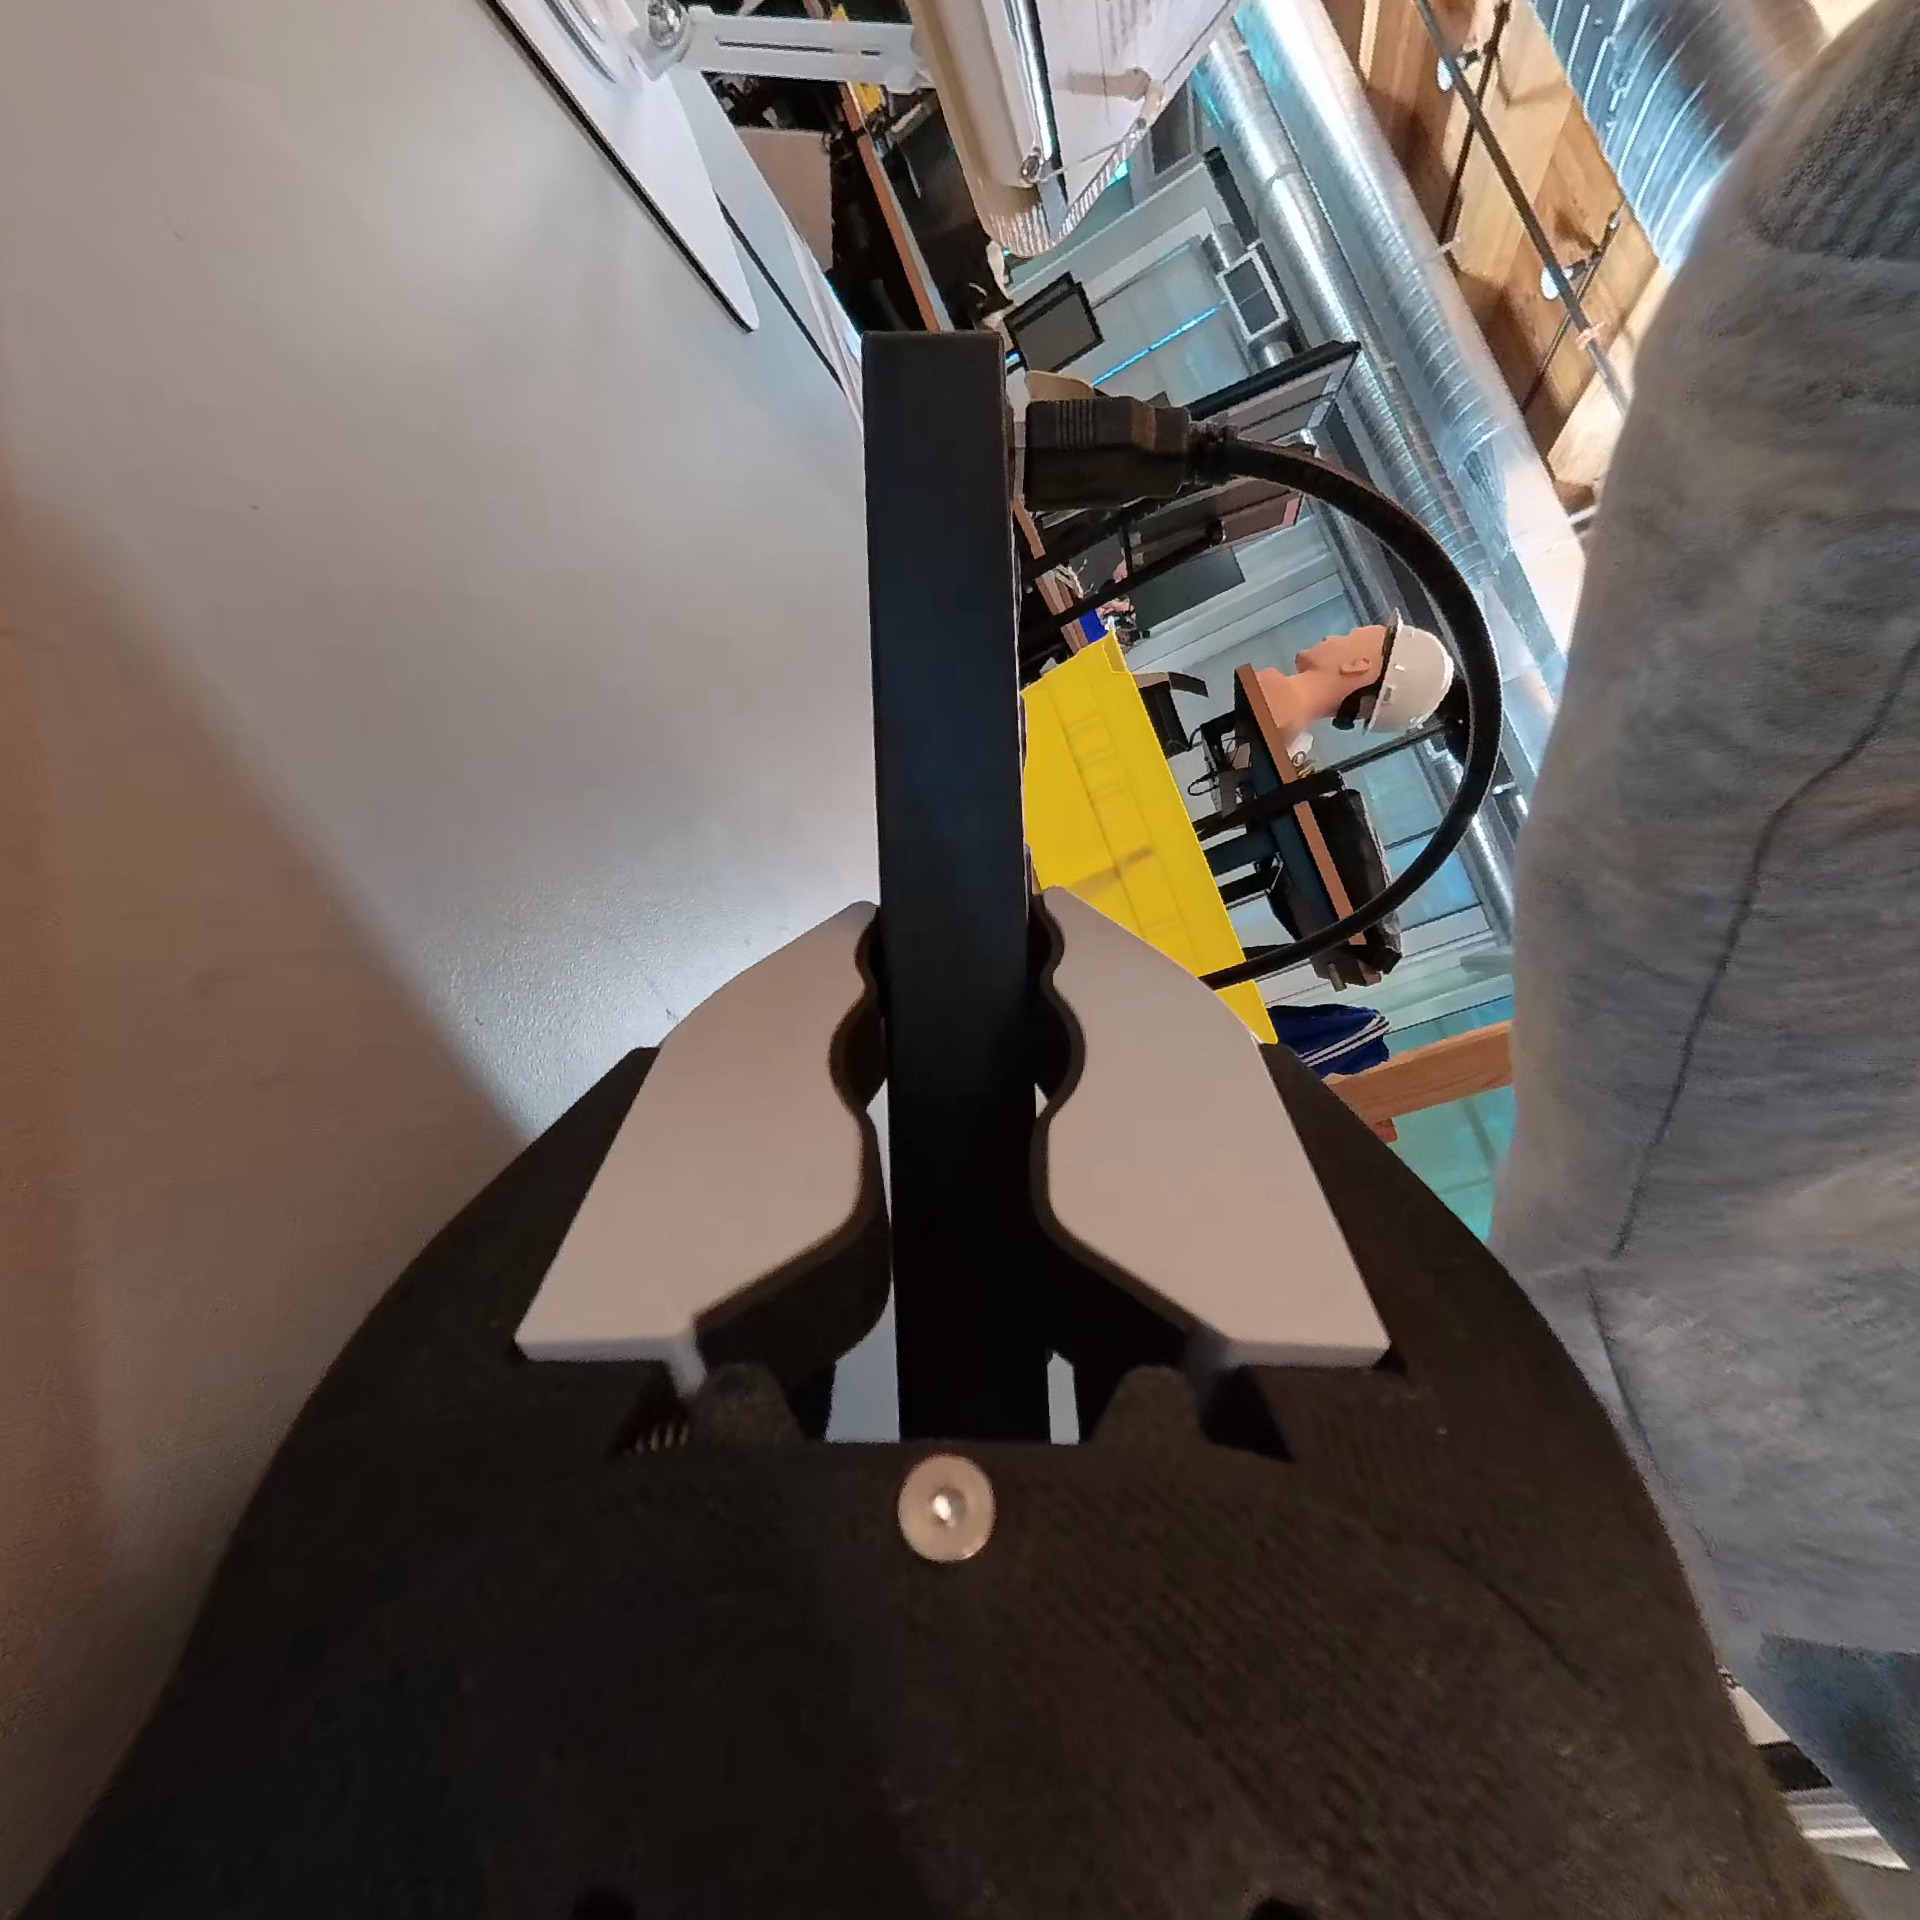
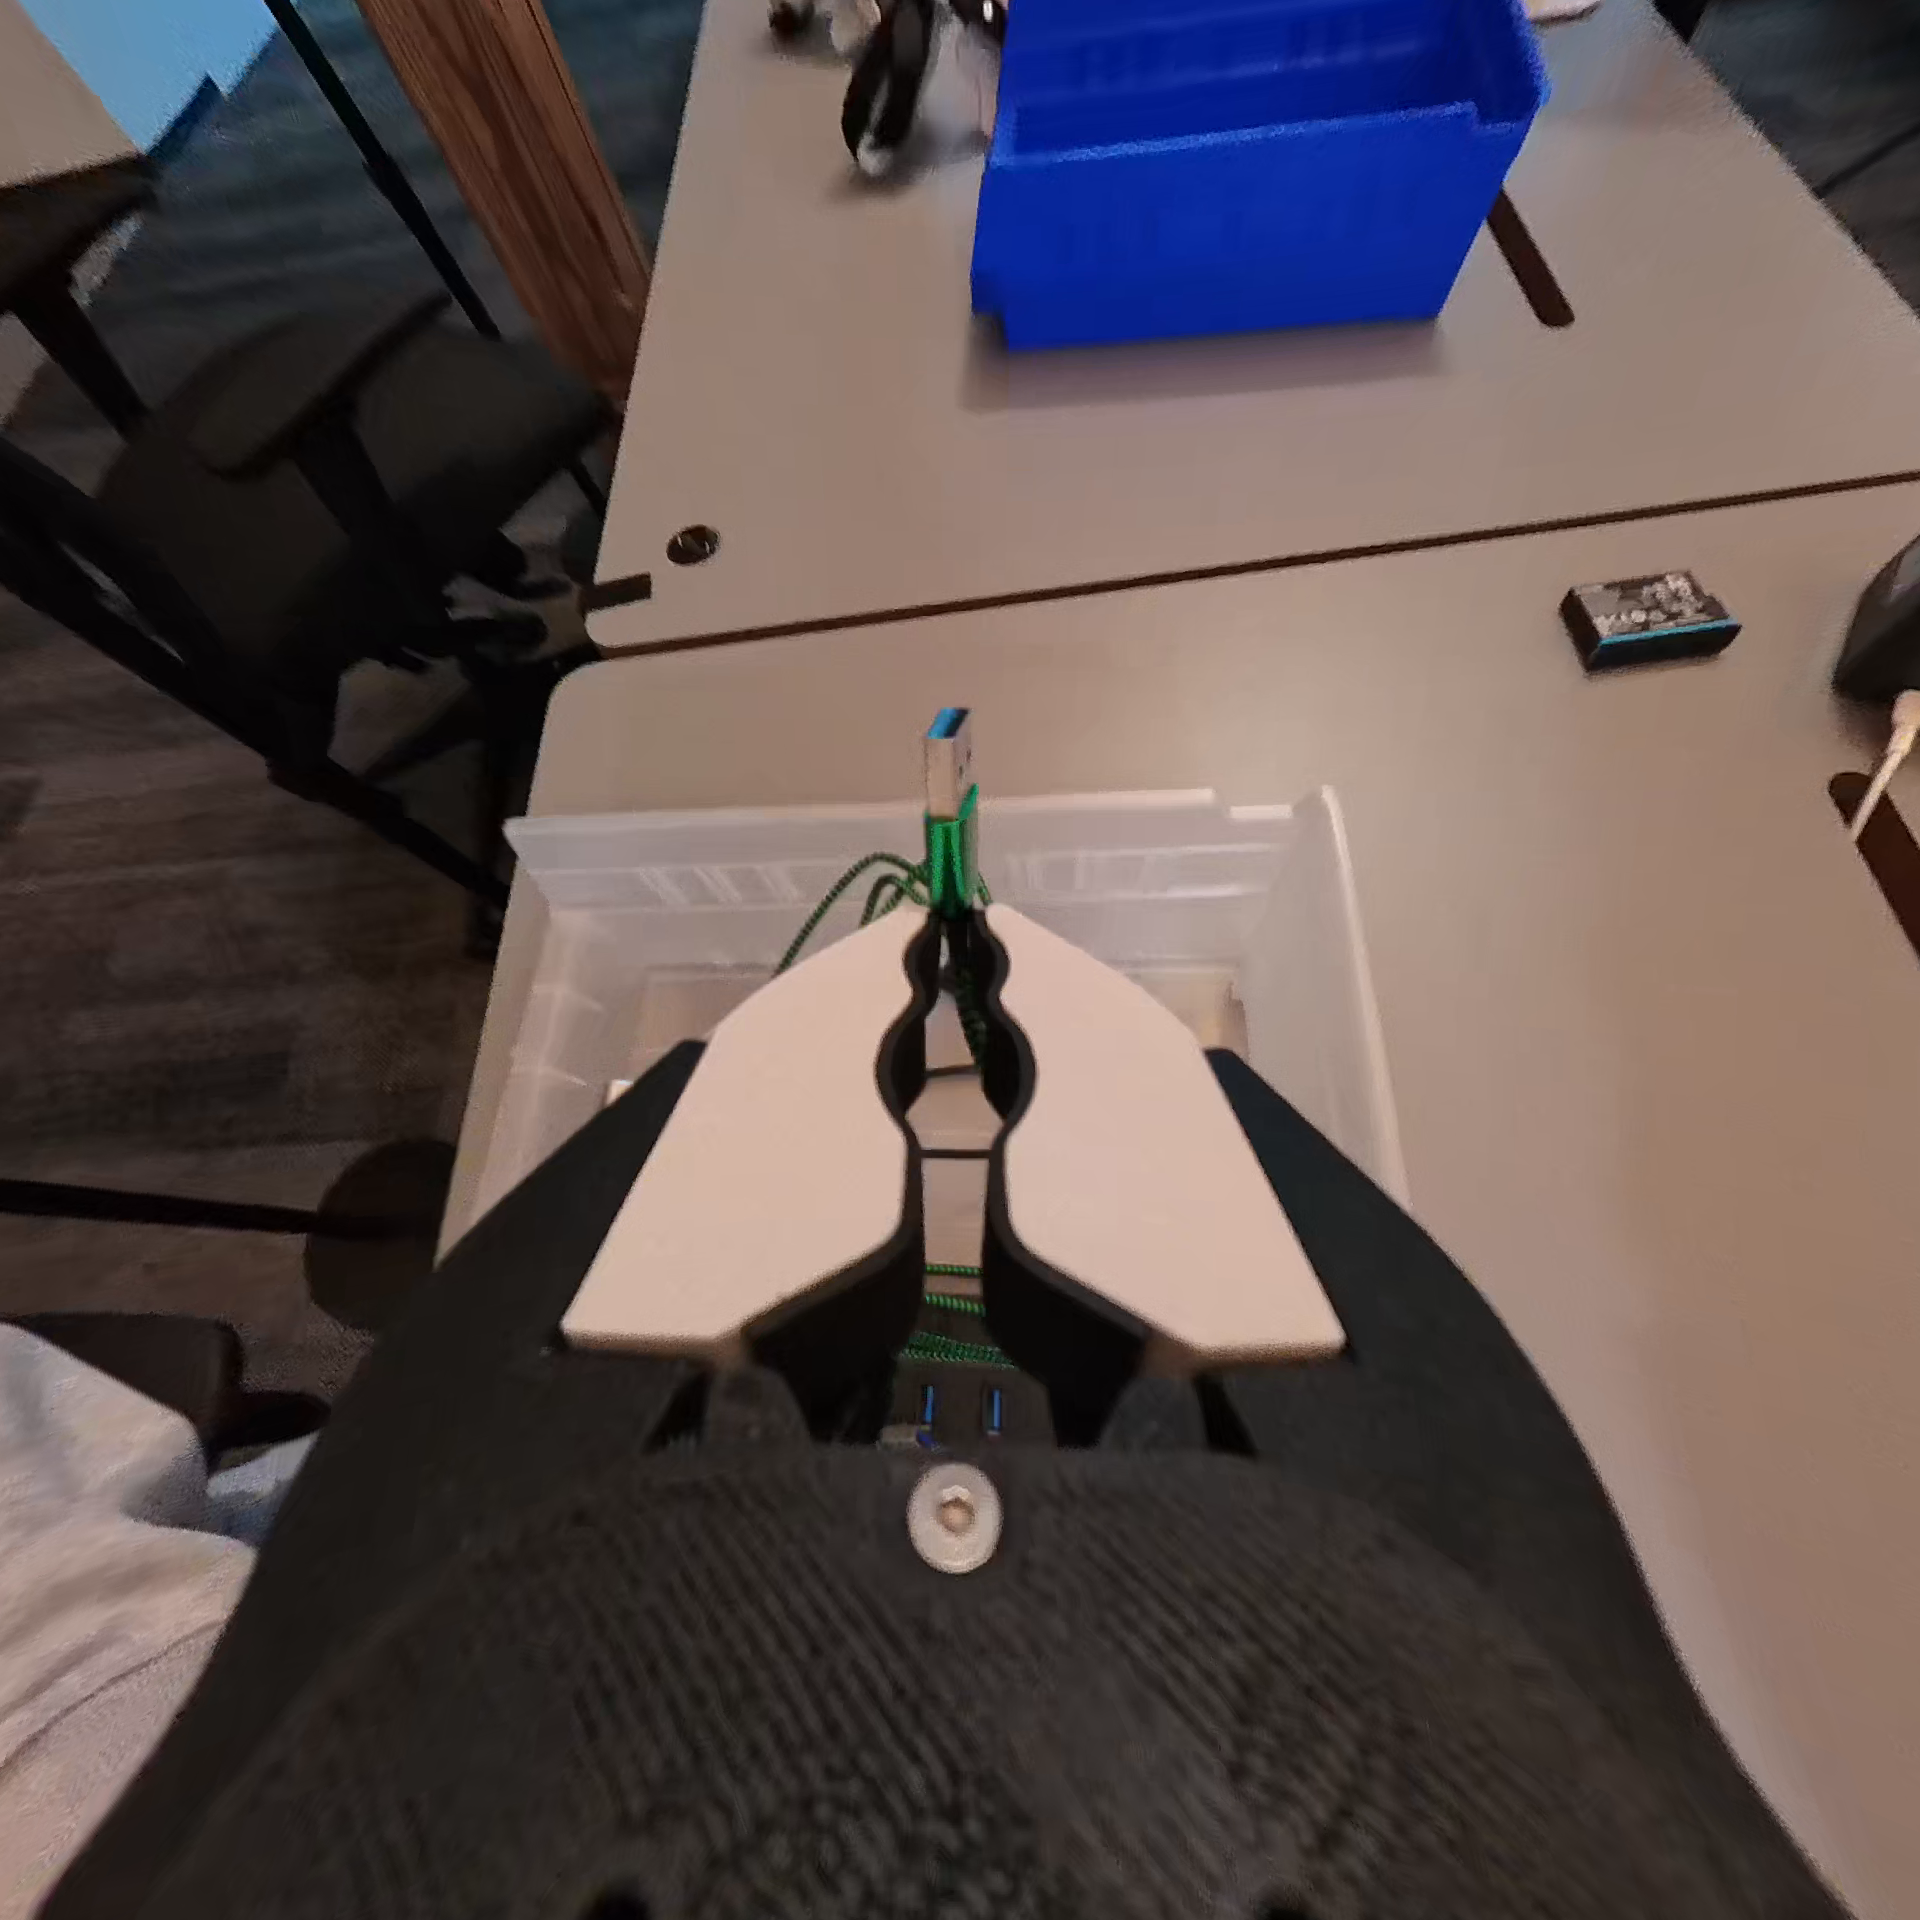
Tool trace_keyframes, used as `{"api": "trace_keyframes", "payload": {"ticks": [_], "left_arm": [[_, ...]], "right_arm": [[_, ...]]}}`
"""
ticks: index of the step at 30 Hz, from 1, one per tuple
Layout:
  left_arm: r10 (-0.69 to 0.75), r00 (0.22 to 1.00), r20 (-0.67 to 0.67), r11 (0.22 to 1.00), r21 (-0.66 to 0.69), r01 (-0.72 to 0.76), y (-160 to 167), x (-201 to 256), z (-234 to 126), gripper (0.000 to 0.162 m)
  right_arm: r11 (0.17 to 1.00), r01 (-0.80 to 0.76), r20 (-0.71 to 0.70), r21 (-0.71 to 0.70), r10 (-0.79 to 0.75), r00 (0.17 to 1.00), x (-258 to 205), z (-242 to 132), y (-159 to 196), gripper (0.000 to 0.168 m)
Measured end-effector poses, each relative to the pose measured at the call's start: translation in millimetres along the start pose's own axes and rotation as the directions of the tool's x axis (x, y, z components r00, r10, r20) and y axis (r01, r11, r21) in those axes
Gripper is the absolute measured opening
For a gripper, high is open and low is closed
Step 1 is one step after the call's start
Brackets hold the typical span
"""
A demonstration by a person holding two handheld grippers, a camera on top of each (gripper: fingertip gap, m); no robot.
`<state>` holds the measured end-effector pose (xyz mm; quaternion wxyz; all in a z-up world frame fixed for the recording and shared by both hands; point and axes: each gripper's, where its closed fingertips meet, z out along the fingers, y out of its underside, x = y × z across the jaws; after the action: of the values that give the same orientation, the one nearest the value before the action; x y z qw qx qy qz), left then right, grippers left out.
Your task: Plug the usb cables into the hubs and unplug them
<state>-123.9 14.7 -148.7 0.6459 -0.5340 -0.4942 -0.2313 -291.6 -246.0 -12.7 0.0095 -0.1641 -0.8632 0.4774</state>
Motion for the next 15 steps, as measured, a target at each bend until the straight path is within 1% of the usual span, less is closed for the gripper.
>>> {"api": "trace_keyframes", "payload": {"ticks": [5, 8, 9, 11, 15], "left_arm": [[-0.01, 1.0, -0.007, 1.0, -0.001, 0.01, 0.2, 0.4, -0.3, 0.025], [-0.015, 1.0, -0.011, 1.0, 0.001, 0.015, 0.1, 0.7, -0.9, 0.025], [-0.017, 1.0, -0.012, 1.0, 0.001, 0.017, 0.1, 0.7, -0.9, 0.025], [-0.019, 1.0, -0.013, 1.0, 0.003, 0.019, 0.1, 0.7, -1.2, 0.025], [-0.025, 1.0, -0.015, 1.0, 0.005, 0.025, 0.7, 1.2, -2.0, 0.025]], "right_arm": [[1.0, -0.011, -0.003, -0.012, 0.011, 1.0, 5.4, 10.2, 11.2, 0.005], [0.995, -0.03, -0.006, -0.091, 0.03, 1.0, 10.8, 15.9, 24.2, 0.007], [0.99, -0.039, -0.007, -0.135, 0.038, 0.999, 12.3, 17.8, 31.3, 0.009], [0.973, -0.053, -0.003, -0.223, 0.054, 0.999, 13.6, 20.6, 46.8, 0.024], [0.933, -0.034, 0.033, -0.358, 0.049, 0.998, 6.7, 18.2, 77.2, 0.035]]}}
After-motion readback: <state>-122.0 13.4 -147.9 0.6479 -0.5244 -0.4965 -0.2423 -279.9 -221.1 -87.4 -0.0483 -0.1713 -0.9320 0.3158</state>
